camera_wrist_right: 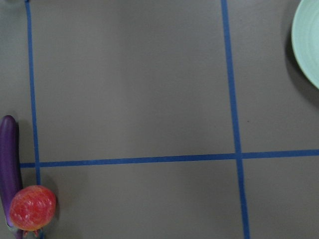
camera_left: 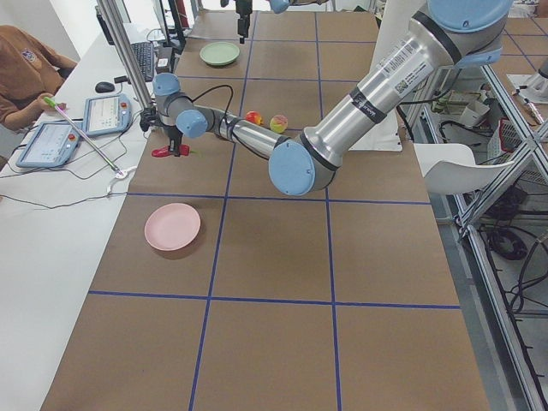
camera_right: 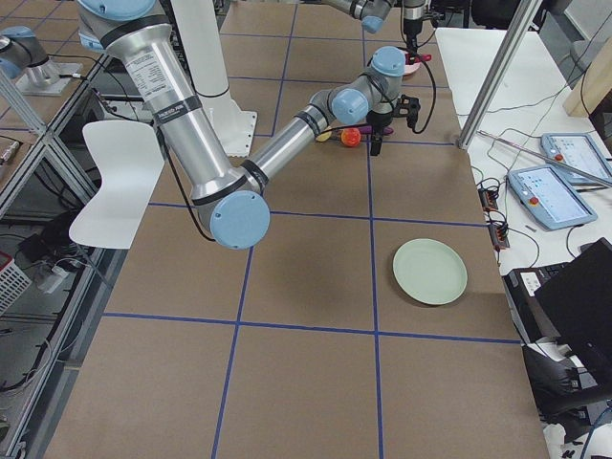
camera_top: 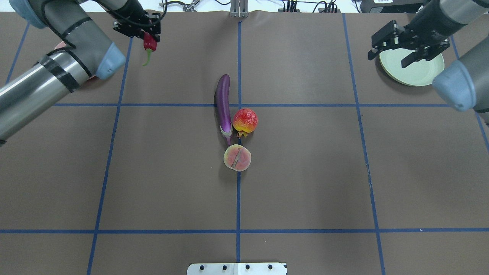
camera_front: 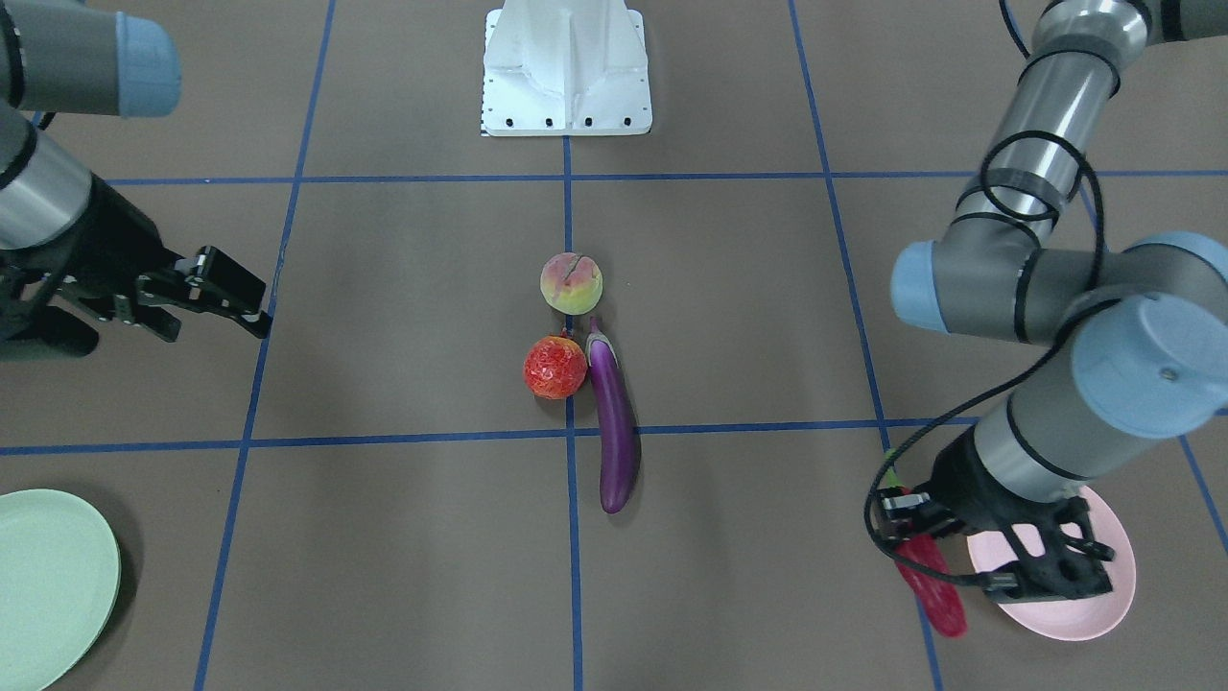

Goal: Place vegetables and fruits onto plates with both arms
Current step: 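Carry the chili to the pink plate while the right gripper reaches for the pomegranate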

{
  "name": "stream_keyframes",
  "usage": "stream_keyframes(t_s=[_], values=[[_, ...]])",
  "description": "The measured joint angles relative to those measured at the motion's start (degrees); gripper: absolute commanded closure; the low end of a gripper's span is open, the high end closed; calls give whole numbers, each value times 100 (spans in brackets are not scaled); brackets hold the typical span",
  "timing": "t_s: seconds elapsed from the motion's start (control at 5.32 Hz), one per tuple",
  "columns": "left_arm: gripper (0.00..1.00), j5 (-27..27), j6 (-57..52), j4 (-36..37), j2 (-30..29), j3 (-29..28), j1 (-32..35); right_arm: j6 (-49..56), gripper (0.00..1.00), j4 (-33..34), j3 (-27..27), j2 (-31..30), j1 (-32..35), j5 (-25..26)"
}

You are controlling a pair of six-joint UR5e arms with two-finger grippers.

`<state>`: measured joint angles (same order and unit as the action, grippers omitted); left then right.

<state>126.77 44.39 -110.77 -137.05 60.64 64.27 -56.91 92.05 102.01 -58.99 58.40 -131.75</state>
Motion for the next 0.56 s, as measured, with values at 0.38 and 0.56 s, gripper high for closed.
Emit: stream_keyframes(t_s=[0.38, 0.56], values=[[100, -67, -910, 48, 41, -732, 414, -895, 1, 13, -717, 885, -794, 758], [100, -295, -1259, -24, 115, -1053, 520, -1074, 1, 12, -1140, 1263, -1112, 1053]])
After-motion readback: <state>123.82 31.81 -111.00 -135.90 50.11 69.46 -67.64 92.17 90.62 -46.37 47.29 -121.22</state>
